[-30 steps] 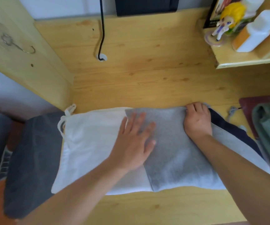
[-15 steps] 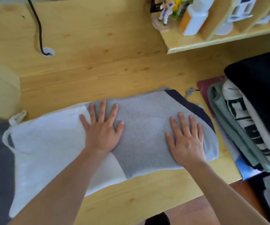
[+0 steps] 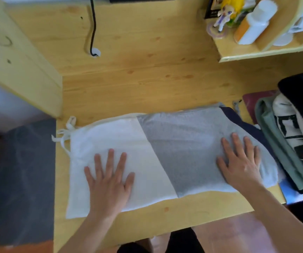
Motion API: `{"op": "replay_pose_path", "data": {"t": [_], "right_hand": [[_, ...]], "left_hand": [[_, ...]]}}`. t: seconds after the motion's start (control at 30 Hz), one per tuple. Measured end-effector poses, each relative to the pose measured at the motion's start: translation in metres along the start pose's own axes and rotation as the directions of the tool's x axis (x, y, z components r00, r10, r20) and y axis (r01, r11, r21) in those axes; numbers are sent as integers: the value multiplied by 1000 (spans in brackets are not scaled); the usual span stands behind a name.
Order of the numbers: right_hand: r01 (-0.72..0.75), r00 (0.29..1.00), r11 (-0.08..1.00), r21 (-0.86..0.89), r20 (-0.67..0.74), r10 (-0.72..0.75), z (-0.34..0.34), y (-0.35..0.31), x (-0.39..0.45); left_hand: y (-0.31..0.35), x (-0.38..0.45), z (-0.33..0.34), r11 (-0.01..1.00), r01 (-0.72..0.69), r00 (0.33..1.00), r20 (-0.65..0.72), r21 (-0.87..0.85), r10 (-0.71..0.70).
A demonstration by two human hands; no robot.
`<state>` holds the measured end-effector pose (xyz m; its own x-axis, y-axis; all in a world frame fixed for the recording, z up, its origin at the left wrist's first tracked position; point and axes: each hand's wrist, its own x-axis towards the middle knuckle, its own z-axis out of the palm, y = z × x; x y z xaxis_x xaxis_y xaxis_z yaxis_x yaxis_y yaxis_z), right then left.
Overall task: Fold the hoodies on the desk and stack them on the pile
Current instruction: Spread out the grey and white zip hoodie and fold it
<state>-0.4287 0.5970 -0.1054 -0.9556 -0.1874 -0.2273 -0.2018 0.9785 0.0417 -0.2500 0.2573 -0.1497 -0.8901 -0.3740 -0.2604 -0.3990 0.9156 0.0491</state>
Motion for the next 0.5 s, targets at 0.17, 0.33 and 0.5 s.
{"op": "replay_pose_path", "data": {"t": [0.17, 0.33, 0.5], "right_hand": [[440, 870, 885, 154, -318, -377, -25, -128, 53], [469, 878, 865, 178, -198, -435, -16, -167, 138], [493, 836, 855, 160, -359, -415, 11, -166, 136]], "left_hand": [[-37, 57, -35, 999, -29, 974, -225, -24, 23], [-79, 130, -72, 994, -78, 952, -291, 71, 96], [-109, 143, -111, 917, -362, 929, 18, -167, 370]]}}
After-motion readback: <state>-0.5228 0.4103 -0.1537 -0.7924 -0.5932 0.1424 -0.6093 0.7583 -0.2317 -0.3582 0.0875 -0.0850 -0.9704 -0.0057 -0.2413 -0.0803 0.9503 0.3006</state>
